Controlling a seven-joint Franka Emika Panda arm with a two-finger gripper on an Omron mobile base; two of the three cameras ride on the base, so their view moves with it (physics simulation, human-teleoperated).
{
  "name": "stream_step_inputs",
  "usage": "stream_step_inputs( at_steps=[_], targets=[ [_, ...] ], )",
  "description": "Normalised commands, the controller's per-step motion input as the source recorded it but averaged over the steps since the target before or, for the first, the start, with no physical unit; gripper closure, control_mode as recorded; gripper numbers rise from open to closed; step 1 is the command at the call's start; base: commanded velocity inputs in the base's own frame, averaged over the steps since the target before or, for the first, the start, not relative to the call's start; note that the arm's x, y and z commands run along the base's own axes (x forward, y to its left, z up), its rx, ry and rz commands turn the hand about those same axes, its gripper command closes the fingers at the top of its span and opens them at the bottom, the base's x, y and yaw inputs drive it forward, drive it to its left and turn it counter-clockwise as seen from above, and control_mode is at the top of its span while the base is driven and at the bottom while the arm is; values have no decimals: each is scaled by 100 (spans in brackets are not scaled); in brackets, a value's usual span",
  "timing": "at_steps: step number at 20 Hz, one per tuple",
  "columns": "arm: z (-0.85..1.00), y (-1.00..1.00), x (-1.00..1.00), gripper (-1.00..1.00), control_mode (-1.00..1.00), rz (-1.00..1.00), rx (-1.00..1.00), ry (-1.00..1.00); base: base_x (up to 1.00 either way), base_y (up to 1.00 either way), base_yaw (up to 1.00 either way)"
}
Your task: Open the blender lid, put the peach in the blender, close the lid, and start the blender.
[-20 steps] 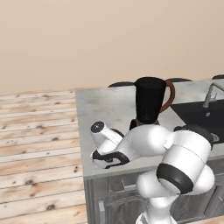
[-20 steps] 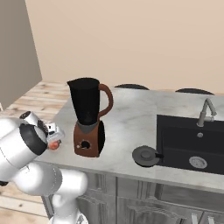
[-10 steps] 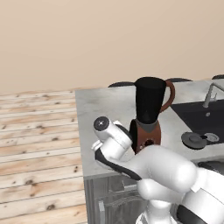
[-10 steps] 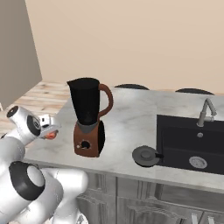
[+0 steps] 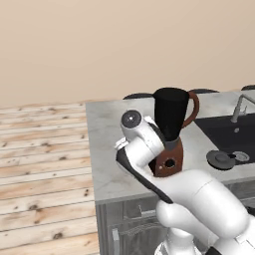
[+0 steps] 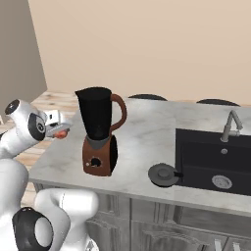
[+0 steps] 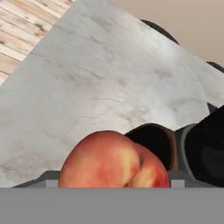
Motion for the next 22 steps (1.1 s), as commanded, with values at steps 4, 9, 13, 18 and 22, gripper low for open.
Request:
stream_step_inputs(
  at_steps=[4, 9, 13, 18, 22],
  targets=[
    [100, -41, 0, 100, -100, -7, 6, -8, 0, 0, 0],
    [100, -38, 0, 100, -100, -6, 5, -7, 0, 0, 0],
    [100, -32, 0, 100, -100, -4, 2, -5, 0, 0, 0],
    [95, -36, 0, 100, -100, -4, 1, -3, 0, 0, 0],
    [23, -48, 36, 100, -100, 0, 9, 5, 0, 0, 0]
  ],
)
